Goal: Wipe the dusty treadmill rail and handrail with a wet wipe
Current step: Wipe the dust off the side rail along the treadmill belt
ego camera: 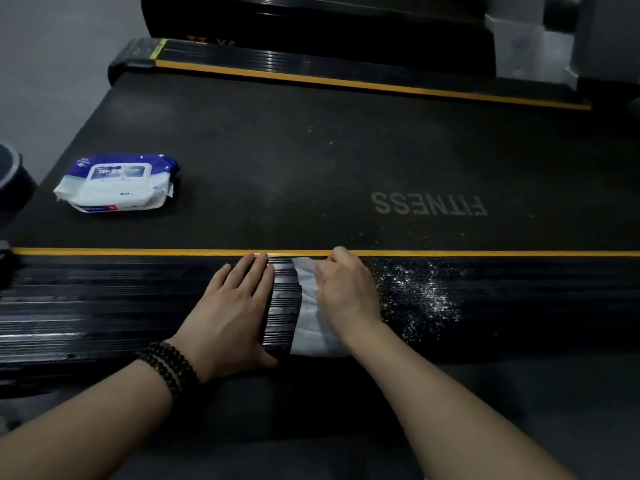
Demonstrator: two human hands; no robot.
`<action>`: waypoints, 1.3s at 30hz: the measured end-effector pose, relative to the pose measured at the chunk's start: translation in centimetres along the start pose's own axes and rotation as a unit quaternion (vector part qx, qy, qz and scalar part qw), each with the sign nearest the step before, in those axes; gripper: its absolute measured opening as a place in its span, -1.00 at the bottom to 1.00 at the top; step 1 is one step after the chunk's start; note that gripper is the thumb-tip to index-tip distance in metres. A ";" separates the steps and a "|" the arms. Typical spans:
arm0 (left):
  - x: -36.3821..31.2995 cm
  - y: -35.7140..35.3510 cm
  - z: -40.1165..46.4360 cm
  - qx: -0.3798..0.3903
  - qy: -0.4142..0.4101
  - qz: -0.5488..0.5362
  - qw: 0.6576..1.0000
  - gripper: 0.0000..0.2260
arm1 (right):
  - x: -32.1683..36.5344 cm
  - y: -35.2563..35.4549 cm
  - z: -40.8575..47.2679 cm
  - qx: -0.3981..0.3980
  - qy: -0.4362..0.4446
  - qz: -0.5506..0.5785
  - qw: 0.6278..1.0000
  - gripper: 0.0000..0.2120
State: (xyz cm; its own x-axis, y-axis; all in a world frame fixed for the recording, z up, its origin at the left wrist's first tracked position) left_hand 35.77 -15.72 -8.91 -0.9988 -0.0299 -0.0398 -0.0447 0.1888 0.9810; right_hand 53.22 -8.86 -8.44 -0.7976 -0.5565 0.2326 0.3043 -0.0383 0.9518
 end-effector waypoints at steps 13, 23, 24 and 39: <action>-0.7 1.2 -0.2 0.050 0.009 0.059 0.997 0.24 | 0.0 0.3 -3.1 -0.044 0.029 -0.008 0.999 -0.95; -0.6 1.0 -0.2 0.061 0.012 0.071 0.996 0.24 | 0.5 0.5 -1.1 -0.023 0.049 -0.023 0.998 -0.83; -0.7 0.9 -0.2 0.059 0.013 0.067 0.996 0.24 | 1.0 0.5 -2.1 -0.007 0.081 -0.029 0.996 -0.79; -0.5 0.4 -0.1 0.033 0.008 0.042 0.999 0.26 | 0.4 1.2 -4.3 0.034 0.098 0.027 0.994 -0.60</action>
State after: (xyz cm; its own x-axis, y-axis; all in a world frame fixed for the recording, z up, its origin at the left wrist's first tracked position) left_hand 36.28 -15.72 -8.45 -0.9986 -0.0270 0.0457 0.0374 0.2553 0.9661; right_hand 55.47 -12.72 -8.10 -0.6627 -0.7072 0.2463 0.3020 0.0486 0.9521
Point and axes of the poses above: each hand's wrist, its own z-axis towards the middle knuckle, its own y-axis out of the back of the hand, x = y × z, the point moved 1 cm from there along z, towards the middle knuckle, and after that the axes turned 14 degrees about y, right-handed, at the moved point
